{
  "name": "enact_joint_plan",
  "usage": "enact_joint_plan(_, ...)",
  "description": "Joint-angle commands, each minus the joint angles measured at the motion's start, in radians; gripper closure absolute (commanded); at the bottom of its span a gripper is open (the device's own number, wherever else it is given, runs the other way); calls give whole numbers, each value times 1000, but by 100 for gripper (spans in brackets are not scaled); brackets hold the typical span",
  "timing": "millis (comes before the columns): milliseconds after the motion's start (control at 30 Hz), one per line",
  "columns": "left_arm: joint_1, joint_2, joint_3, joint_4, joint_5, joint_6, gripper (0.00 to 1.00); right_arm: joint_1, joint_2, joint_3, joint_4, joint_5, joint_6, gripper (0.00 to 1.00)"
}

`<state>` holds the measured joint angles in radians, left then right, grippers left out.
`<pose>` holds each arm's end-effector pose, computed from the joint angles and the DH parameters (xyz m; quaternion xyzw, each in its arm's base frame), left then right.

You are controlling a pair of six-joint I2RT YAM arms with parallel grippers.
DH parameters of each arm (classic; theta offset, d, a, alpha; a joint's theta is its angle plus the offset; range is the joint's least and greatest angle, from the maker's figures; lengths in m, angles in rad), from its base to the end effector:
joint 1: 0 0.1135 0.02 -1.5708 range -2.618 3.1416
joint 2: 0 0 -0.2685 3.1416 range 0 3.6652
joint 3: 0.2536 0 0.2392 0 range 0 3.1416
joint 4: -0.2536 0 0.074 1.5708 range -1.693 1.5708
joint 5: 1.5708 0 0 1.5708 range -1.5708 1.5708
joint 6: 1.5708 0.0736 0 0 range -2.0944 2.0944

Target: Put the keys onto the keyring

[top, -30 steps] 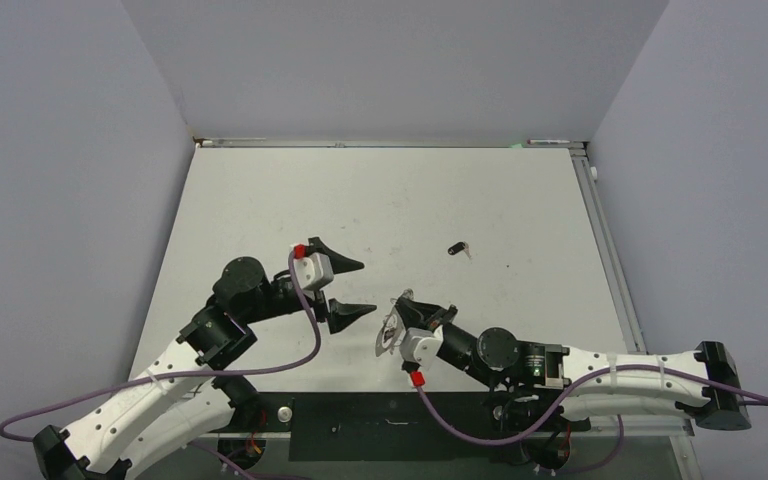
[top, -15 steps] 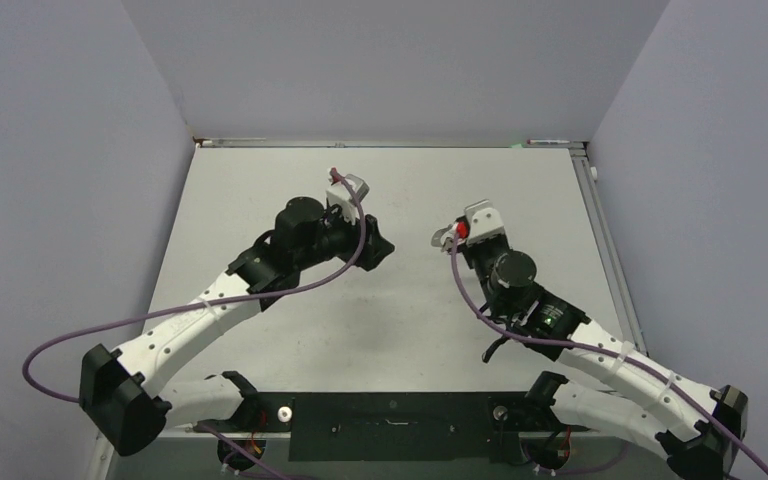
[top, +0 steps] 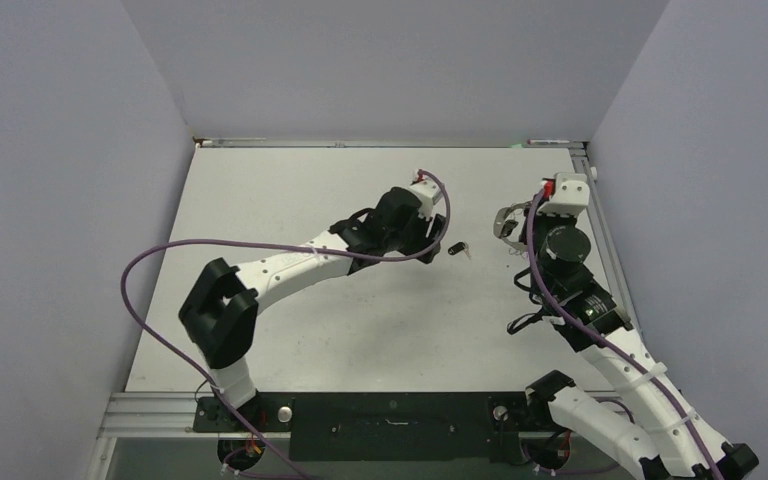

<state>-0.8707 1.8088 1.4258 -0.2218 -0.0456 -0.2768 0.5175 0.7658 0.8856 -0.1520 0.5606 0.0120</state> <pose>0.2872 -0.3358 0.2597 0.2489 0.8497 -0.2351 0.4009 0.1805 0.0577 0.3825 0.0137 0.7166 -0.0169 0.6972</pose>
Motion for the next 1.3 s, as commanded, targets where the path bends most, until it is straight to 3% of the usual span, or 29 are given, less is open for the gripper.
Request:
enact_joint_plan(0, -12, 171, 236, -35, -3, 78, 44, -5, -49, 69, -27, 27, 11, 95)
enact_joint_plan(233, -37, 440, 569, -148, -49, 45, 46, 5, -100, 84, -84, 45, 17, 95)
enact_joint_plan(600, -74, 705, 846, -170, -114, 47, 51, 155, -183, 62, -52, 255, -86, 95)
enact_joint_plan(767, -74, 807, 975, -243, -119, 37, 55, 194, -197, 55, -55, 278, -107, 95)
enact_joint_plan(833, -75, 818, 971, -254, -123, 32, 61, 197, -202, 51, -58, 277, -107, 95)
enact_joint_plan(1033, -77, 765, 827, -231, -169, 34, 64, 199, -202, 41, -61, 260, -98, 95)
enact_joint_plan(1267, -75, 591, 485, -123, -234, 41, 68, 200, -190, 46, -64, 237, -88, 95)
